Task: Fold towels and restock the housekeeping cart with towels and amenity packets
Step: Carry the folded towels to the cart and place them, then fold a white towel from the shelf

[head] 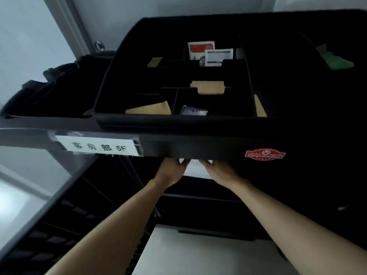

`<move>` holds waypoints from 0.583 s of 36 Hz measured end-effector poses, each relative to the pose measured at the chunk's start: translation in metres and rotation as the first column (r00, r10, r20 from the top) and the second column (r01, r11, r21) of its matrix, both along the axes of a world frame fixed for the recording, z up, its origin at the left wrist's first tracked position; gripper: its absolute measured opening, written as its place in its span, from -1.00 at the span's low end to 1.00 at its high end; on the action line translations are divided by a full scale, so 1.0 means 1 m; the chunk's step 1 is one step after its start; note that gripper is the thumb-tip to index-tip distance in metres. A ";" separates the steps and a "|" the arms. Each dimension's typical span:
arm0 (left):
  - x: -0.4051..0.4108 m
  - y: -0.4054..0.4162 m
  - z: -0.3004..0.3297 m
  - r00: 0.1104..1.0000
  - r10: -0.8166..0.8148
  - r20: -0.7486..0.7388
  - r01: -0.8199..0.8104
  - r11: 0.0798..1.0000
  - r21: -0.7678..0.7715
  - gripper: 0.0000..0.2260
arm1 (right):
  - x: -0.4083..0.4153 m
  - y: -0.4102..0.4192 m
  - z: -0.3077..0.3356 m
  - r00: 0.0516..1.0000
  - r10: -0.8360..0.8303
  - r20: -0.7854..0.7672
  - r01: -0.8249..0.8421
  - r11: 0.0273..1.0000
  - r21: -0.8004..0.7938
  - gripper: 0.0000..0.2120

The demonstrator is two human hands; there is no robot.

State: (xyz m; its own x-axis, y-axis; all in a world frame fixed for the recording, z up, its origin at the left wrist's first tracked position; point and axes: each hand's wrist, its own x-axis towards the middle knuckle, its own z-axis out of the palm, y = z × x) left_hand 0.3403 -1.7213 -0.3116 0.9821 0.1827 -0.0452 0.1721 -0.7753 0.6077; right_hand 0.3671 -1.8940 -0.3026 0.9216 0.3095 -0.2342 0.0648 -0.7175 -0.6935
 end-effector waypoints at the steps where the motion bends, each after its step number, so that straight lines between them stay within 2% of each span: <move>1: -0.007 0.001 0.002 0.998 0.016 -0.054 -0.019 0.999 -0.049 -0.63 | -0.006 0.003 0.005 1.000 -0.004 0.005 0.004 0.999 0.036 -0.44; 5: -0.049 -0.001 0.029 0.998 -0.048 -0.042 0.044 0.994 -0.097 -0.69 | -0.038 0.025 0.025 0.993 0.100 -0.057 -0.093 0.989 0.111 -0.49; 8: -0.083 0.009 0.054 0.999 -0.048 -0.004 0.046 0.988 -0.149 -0.72 | -0.063 0.044 0.044 0.990 0.089 -0.111 -0.061 0.969 0.239 -0.47; 10: -0.109 0.021 0.071 1.000 -0.026 0.018 0.029 0.984 -0.177 -0.73 | -0.083 0.057 0.056 0.988 0.124 -0.093 -0.092 0.952 0.293 -0.51; 13: -0.147 0.043 0.098 0.998 0.012 0.057 -0.001 0.980 -0.200 -0.72 | -0.111 0.078 0.077 0.982 0.185 -0.044 -0.162 0.933 0.321 -0.47; 21: -0.257 0.110 0.166 0.953 0.236 0.189 -0.148 0.910 -0.388 -0.76 | -0.196 0.158 0.143 0.930 0.355 0.092 -0.357 0.820 0.447 -0.52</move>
State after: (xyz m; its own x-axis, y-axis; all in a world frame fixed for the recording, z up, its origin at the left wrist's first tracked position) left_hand 0.0835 -1.6116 -0.1456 0.9211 0.3821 0.0743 0.1185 -0.4571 0.8815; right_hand 0.1706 -1.7362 -0.1596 0.7276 0.6859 0.0149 0.2585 -0.2540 -0.9320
